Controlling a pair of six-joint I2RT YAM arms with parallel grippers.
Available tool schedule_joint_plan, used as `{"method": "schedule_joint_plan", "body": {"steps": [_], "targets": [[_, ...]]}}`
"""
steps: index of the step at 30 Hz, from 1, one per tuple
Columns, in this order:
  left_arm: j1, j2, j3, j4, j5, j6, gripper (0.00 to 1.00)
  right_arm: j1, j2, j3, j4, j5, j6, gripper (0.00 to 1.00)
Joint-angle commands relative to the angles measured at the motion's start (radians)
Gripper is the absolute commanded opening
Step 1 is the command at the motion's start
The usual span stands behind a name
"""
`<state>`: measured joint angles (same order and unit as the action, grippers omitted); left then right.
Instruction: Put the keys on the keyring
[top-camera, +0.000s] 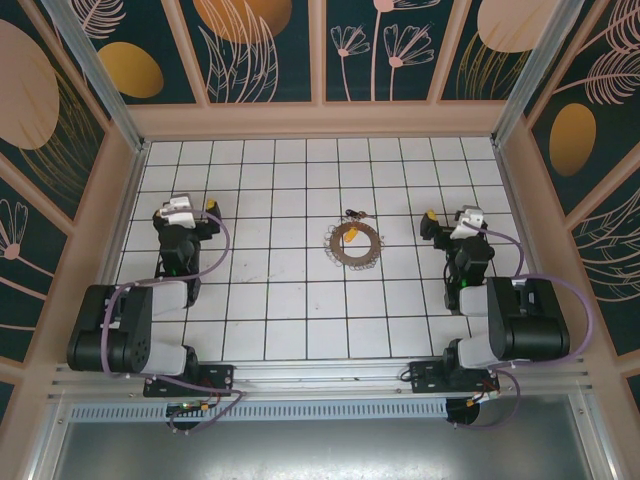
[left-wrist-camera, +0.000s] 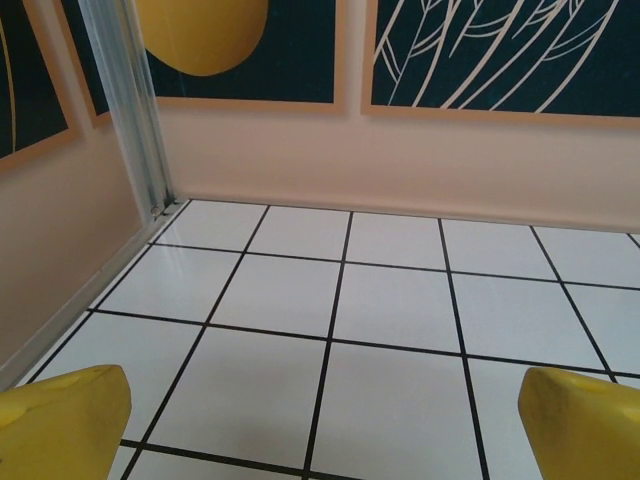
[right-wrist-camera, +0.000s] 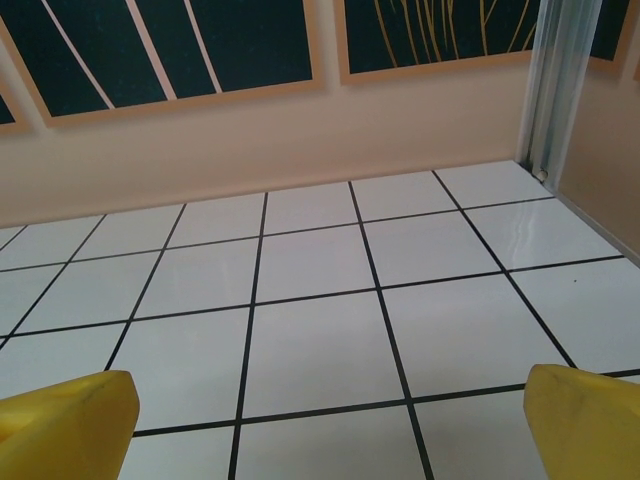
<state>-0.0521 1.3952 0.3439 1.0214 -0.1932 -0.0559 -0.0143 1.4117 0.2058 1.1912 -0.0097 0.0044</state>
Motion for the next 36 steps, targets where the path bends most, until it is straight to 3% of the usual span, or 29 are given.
{"method": "schedule_joint_plan", "body": {"steps": [1, 8, 13, 17, 20, 24, 29, 36], "targets": [[0.003, -0.039, 0.026, -0.132, -0.003, -0.018, 0.99, 0.027, -0.071, 0.040, -0.085, 0.053, -0.027, 0.99], [-0.018, -0.125, 0.125, -0.356, 0.032, -0.098, 0.99, 0.132, -0.231, 0.132, -0.349, 0.109, -0.029, 0.99], [-0.147, -0.186, 0.218, -0.538, 0.071, -0.140, 0.99, 0.177, -0.284, 0.243, -0.640, 0.128, 0.171, 0.99], [-0.189, -0.234, 0.276, -0.663, 0.261, -0.287, 0.99, 0.198, -0.265, 0.351, -0.876, 0.048, 0.245, 0.99], [-0.210, -0.281, 0.312, -0.763, 0.378, -0.373, 0.99, 0.234, -0.291, 0.327, -0.894, -0.012, 0.262, 0.99], [-0.292, -0.334, 0.360, -0.894, 0.430, -0.376, 0.99, 0.278, -0.315, 0.284, -0.899, -0.067, 0.273, 0.99], [-0.420, -0.297, 0.398, -0.955, 0.391, -0.386, 0.99, 0.285, -0.292, 0.279, -0.911, -0.124, 0.282, 0.99], [-0.624, -0.002, 0.574, -1.041, 0.248, -0.348, 0.99, 0.273, -0.253, 0.297, -0.942, -0.176, 0.266, 0.99]]}}
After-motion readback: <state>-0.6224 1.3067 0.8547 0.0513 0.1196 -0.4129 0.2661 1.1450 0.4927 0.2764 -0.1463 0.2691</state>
